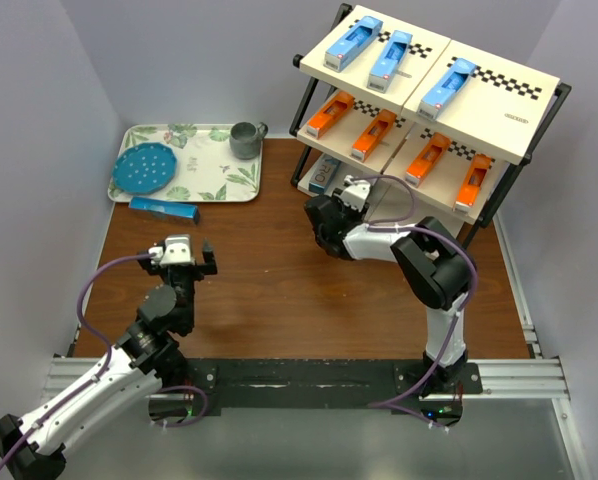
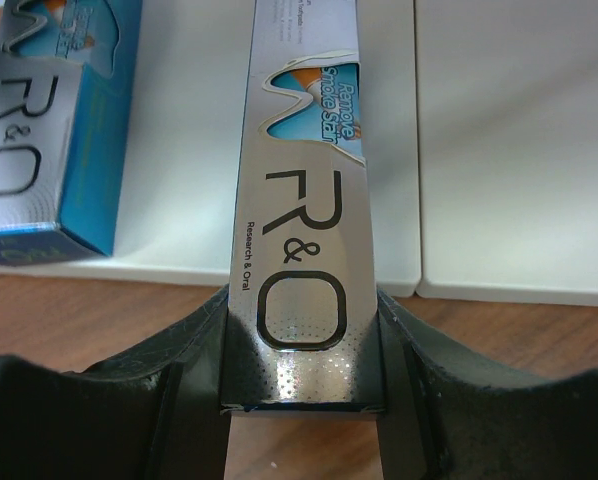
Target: Place and organize the toothpastes onto the shelf
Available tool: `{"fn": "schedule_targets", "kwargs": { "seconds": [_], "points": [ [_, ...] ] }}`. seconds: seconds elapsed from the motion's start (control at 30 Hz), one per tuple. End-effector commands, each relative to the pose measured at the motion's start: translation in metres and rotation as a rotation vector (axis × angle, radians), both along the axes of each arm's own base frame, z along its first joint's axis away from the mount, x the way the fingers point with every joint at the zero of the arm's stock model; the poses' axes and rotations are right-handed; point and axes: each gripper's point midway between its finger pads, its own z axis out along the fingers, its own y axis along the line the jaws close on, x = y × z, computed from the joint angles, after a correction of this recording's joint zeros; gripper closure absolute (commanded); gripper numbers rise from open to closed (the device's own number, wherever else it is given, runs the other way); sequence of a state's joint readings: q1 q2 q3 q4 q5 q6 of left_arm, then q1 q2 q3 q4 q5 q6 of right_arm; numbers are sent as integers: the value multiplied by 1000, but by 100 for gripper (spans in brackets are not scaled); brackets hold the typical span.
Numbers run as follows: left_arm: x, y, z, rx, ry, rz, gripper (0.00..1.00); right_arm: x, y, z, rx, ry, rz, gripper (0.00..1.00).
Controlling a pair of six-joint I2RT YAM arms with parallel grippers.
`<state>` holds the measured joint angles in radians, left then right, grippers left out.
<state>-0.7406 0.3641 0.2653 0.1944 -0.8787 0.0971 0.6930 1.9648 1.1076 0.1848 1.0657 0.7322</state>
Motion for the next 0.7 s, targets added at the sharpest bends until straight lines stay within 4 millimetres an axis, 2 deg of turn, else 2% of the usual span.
{"fn": "schedule_targets", "kwargs": {
  "seconds": [0.0, 0.13, 0.27, 0.33, 0.37, 0.57, 0.67],
  "points": [
    [2, -2, 3, -23, -20, -2, 0, 9, -9, 12, 30, -34, -89, 46],
    [2, -2, 3, -21, -19, 0, 0, 8, -12, 12, 34, -31, -97, 29],
    [2, -2, 3, -19, -19, -2, 0, 1, -14, 14, 41, -7, -85, 18],
    [3, -2, 3, -18, -18, -2, 0, -2, -10, 13, 61, 11, -55, 13],
    [3, -3, 2, -14, -15, -5, 0, -3, -8, 20, 71, 6, -37, 13],
    [4, -5, 2, -10, -13, -12, 0, -14, 9, 32, 67, 39, 98, 2],
    [4, -5, 3, -12, -16, -14, 0, -28, 18, 39, 49, 55, 154, 1]
  ]
}}
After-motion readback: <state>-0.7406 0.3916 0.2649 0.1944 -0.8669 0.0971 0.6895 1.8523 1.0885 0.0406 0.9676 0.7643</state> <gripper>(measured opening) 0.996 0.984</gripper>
